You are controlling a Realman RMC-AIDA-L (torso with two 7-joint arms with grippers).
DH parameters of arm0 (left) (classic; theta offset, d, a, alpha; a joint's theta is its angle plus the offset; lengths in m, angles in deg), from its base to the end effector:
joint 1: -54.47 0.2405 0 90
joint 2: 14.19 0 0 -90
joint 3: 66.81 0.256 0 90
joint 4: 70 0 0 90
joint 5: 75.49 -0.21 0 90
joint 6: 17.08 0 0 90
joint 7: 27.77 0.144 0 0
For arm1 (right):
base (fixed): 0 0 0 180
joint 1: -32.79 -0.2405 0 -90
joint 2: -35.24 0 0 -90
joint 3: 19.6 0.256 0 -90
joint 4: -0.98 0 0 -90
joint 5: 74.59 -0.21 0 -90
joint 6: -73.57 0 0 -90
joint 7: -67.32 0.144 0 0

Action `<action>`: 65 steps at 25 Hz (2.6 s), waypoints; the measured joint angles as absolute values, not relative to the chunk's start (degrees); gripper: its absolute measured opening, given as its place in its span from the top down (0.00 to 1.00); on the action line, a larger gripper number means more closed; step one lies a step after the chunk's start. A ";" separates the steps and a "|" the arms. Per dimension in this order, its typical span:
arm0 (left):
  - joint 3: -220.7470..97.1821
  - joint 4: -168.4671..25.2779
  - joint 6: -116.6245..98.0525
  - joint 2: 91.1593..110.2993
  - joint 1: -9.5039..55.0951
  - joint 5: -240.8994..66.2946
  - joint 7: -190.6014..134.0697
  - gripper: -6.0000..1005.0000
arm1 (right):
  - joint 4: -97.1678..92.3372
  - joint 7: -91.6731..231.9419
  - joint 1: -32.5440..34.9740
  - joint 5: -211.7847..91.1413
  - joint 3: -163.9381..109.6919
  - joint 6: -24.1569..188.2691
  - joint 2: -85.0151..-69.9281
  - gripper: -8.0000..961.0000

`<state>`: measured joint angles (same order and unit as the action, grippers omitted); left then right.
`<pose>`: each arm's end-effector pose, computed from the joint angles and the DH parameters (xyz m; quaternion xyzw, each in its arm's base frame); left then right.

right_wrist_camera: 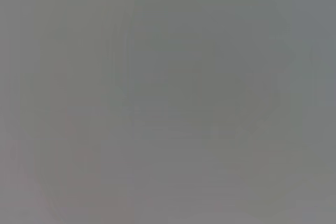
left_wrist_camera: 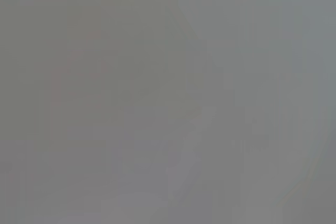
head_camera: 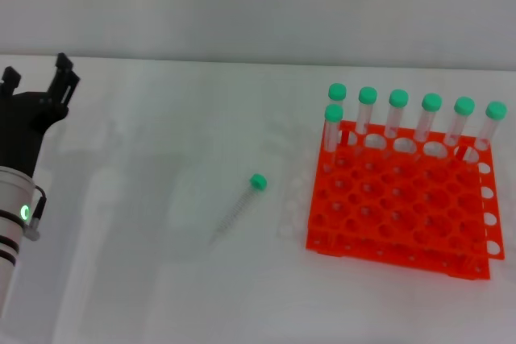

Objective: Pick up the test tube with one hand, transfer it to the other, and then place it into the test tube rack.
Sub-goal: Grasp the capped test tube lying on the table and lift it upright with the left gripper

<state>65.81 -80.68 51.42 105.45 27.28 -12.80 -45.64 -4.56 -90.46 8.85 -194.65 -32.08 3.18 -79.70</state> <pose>-0.3213 0.3459 0.0038 -0.5903 -0.3164 -0.4024 0.6241 0.3902 0.3206 0.0858 -0.5942 0.2557 0.3063 0.6984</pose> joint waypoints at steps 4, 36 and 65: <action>69.00 -80.69 52.18 105.36 26.91 -12.84 -40.45 0.12 | -5.83 -88.11 9.21 -194.72 -31.87 4.59 -79.66 0.15; 97.91 -36.34 74.27 91.05 -16.75 -83.90 -151.39 0.14 | -8.07 -85.96 9.29 -194.65 -32.11 2.00 -79.55 0.17; 96.32 -51.56 58.25 103.23 -30.34 -126.25 -176.45 0.18 | -7.72 -85.96 10.06 -195.10 -31.54 2.39 -79.72 0.19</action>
